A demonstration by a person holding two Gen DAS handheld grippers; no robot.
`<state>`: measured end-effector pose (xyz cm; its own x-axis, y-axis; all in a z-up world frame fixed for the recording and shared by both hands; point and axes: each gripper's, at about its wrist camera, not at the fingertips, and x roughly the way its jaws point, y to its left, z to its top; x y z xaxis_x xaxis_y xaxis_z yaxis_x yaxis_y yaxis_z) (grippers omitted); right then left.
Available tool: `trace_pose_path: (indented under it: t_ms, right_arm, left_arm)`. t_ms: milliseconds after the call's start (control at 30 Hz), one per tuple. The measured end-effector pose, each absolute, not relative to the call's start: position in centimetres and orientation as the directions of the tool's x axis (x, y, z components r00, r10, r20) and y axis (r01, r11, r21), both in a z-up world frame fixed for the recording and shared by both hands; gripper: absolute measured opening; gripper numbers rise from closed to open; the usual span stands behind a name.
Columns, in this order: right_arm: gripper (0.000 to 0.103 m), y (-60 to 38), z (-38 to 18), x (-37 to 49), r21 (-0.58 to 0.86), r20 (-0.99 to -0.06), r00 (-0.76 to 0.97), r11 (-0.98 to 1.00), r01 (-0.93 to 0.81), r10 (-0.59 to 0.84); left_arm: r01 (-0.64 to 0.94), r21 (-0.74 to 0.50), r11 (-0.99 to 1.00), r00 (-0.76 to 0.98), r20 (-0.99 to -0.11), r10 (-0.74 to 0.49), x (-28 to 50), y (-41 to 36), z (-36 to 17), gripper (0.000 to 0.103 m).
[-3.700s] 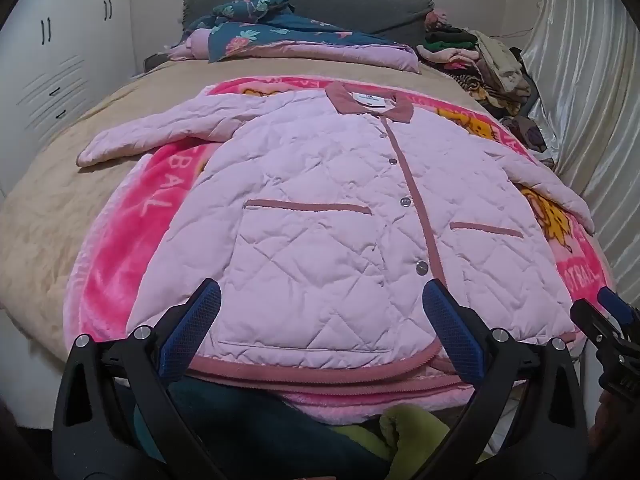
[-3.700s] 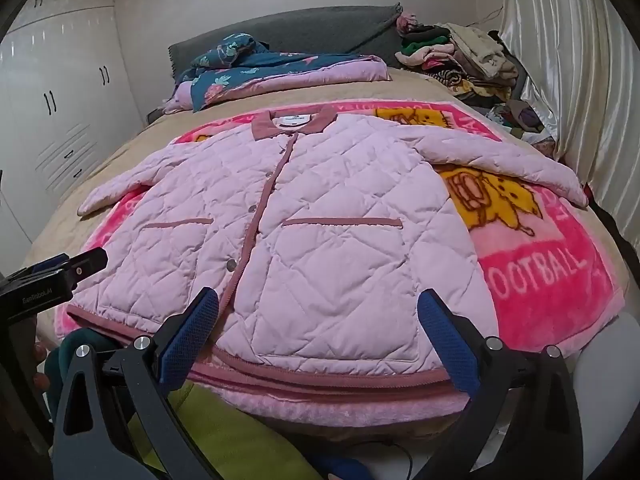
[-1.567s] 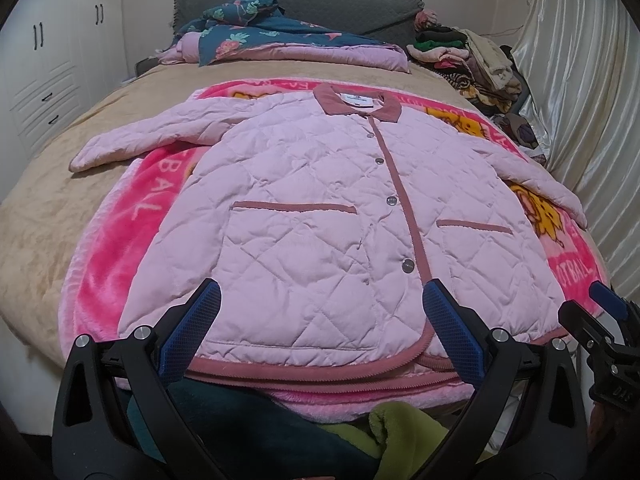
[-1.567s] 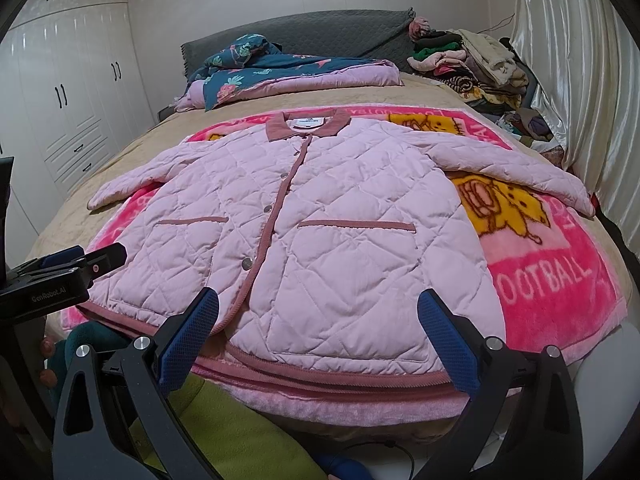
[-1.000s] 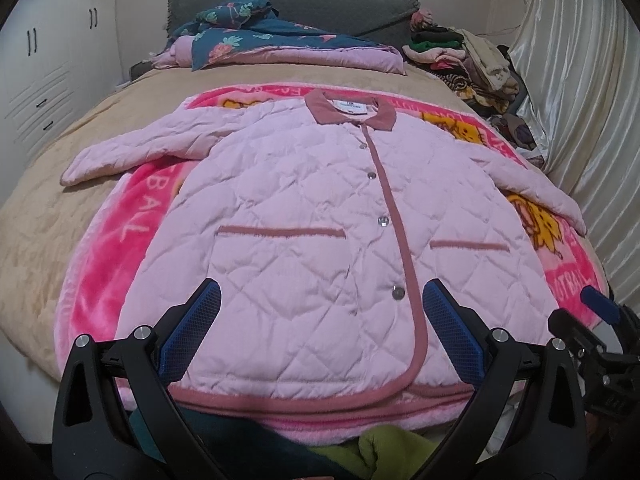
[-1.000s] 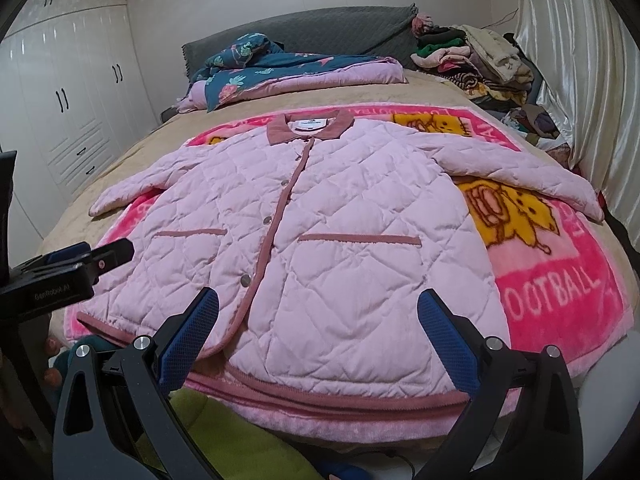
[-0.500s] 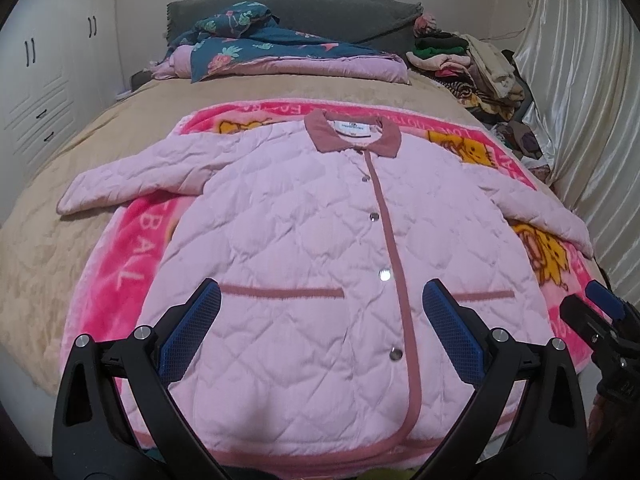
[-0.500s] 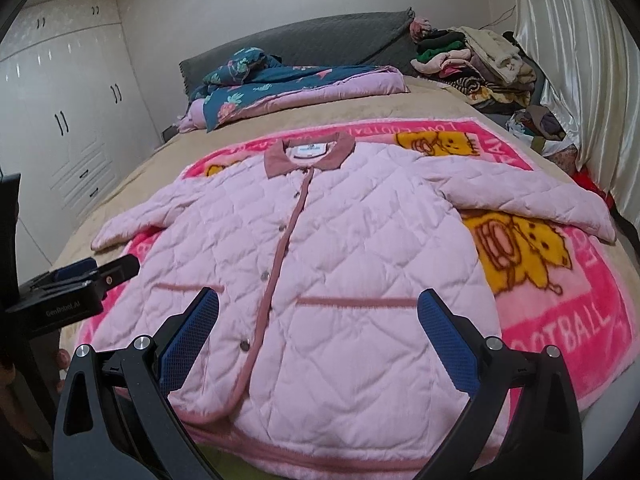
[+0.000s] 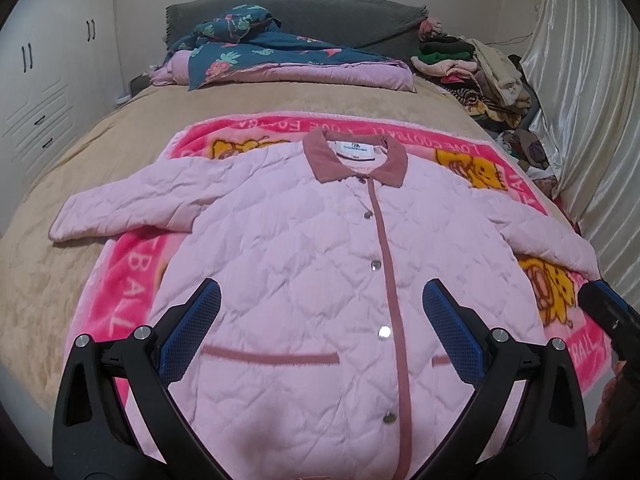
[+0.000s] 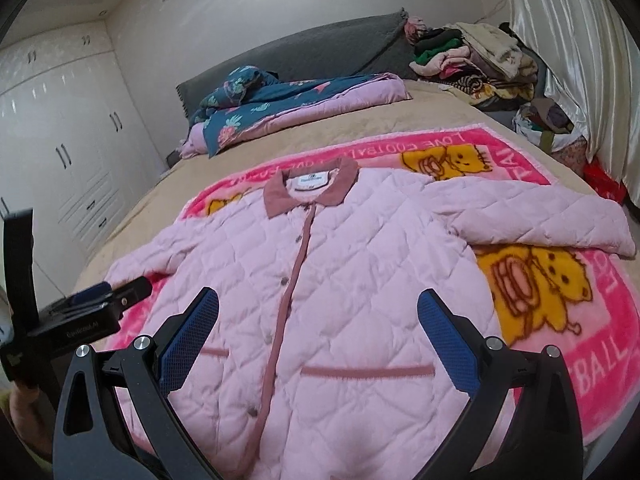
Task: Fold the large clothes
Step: 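Move the right tool over the jacket sleeve and lower toward its cuff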
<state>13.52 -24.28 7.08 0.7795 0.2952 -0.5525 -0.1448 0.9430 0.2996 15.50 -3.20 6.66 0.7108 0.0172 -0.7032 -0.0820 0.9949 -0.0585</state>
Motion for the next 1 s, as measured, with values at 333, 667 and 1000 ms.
trace_pose_path:
  t_ms: [333, 667, 1000]
  right_arm:
    - [0.099, -28.1, 8.9, 18.5, 0.341, -0.513, 0.825, 0.939, -0.057, 0.236]
    - [0.099, -34.8, 8.6, 23.4, 0.370, -0.513, 0.852, 0.922, 0.109, 0.106]
    - [0.099, -42.0, 3.9, 26.8, 0.385, -0.582, 0.813, 0.868, 0.314, -0.036]
  left_arm:
    - [-0.063, -0.055, 0.996, 0.716, -0.698, 0.007, 21.0, -4.7, 8.1, 0.095]
    - [-0.070, -0.090, 0.993, 0.700, -0.714, -0.016, 27.1, -6.5, 7.6, 0.095]
    - [-0.080, -0.078, 0.994, 0.663, -0.749, -0.005, 30.9, -8.8, 3.7, 0.095]
